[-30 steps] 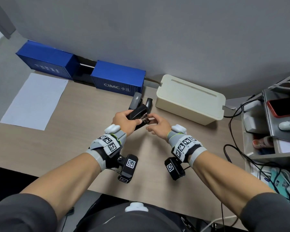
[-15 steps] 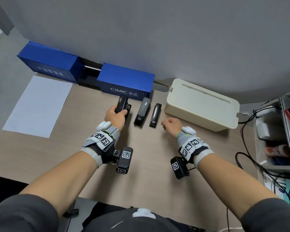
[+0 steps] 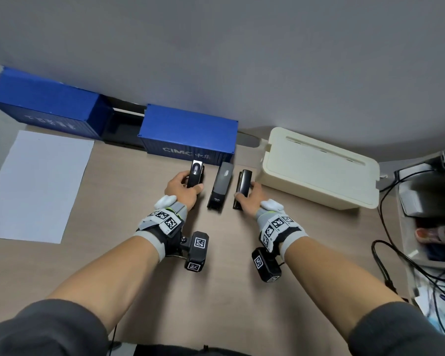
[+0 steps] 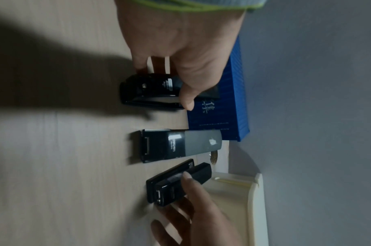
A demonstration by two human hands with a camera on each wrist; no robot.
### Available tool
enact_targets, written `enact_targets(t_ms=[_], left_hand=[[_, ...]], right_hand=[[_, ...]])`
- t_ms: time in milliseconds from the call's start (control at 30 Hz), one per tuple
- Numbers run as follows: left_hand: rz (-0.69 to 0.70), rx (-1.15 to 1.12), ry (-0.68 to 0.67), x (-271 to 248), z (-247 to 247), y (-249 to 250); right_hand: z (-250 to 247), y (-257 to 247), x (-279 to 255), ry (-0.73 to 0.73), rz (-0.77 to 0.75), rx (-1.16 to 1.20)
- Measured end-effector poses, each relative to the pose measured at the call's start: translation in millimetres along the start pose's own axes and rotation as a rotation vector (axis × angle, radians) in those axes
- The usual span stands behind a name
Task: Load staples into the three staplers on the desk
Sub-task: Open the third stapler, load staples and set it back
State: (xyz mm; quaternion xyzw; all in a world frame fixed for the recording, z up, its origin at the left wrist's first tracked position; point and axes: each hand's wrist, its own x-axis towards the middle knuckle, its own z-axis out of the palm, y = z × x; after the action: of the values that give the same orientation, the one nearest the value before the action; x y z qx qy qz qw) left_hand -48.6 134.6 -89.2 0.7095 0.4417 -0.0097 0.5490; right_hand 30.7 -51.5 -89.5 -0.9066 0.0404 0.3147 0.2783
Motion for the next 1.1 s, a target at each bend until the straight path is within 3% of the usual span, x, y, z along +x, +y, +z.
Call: enact_targets(t_ms=[133,233,333,433,533,733,1100], left_hand=[[0.046,0.045,0.023,-6,-4,5],[0.242,0.112,0.183,-24,-1,13],[0.376,0.116,0.102,-40,12,21],[0.323,0.167,-0.072,-42,25,29],[0.29,0.277,-0.145,-41,36,30],[0.172,0.351,-0.103,-34,43,28],[0.109,0.306,-0.114,-31,44,25]], right_hand=[[1,0,-2,0.019,0.007,-0.07],[2,4,0,0.01,0.009,-0.096],[3,6,3,0.001,-0.007,-0.108],[5,9,4,0.0,-0.02,-0.117],[3,12,0,0.026,-0.018,-0.099],[2,17,-4,0.007,-0.003,-0.138],[-4,15,-3,-0.031,0.007,-0.193]])
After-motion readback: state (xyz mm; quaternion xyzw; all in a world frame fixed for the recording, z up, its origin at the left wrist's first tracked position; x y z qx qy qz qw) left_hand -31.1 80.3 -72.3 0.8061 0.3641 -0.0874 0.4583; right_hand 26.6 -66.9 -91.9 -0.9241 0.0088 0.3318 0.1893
